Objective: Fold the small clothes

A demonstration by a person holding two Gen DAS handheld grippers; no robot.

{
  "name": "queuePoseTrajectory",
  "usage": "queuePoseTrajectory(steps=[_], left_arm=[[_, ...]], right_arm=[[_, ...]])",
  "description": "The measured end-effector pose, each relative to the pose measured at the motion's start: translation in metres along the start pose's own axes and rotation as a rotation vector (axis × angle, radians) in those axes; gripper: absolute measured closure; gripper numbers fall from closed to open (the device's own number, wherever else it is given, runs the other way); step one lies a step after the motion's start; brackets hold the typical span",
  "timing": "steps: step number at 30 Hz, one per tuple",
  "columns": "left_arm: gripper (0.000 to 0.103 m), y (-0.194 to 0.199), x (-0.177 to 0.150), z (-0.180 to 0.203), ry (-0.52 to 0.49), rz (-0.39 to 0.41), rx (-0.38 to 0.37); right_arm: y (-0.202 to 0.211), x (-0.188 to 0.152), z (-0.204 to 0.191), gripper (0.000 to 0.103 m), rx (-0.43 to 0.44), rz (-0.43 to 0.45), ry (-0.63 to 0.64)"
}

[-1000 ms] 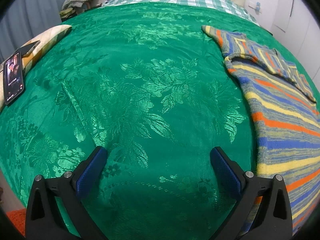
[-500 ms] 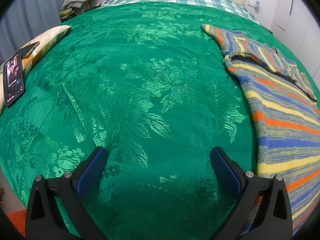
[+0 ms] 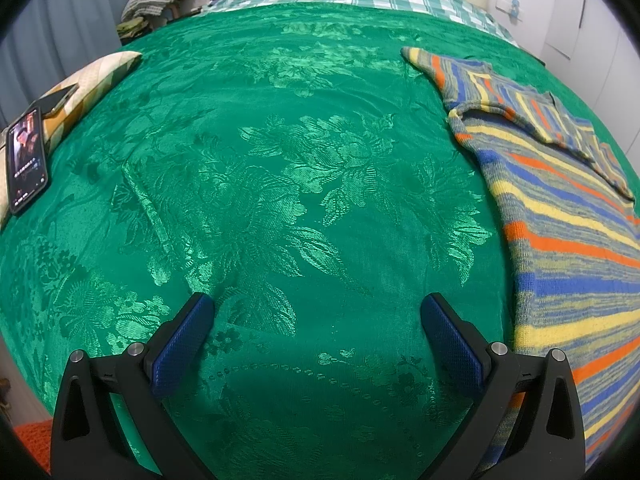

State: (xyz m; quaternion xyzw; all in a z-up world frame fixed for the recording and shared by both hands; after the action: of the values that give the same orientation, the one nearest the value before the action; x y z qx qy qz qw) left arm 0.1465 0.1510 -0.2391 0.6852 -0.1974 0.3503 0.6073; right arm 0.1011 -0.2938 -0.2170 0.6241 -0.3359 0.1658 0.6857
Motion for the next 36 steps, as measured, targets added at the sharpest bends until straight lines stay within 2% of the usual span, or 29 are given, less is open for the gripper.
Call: queuePoseTrajectory(steps=[36], left_arm=[[0.0,0.0026,-0.0014,-0.0016,-0.027,-0.012,-0.007]], right_arm=[[0.0028,-0.0015,0.0009,0.0,-0.019,0.016,0.021]])
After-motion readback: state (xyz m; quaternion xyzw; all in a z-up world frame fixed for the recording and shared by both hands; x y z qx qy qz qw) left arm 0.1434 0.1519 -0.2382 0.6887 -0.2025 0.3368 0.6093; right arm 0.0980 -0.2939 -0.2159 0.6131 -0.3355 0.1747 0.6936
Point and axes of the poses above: each gripper's, at about its wrist camera, not at the fingertips, and y roughly against the way its jaws point, z to its right, x to its top, the point moved 6 cm from there along -y, roughly the way its jaws point, and after that the axes turned 14 degrees about z, right-handed, at the moved point
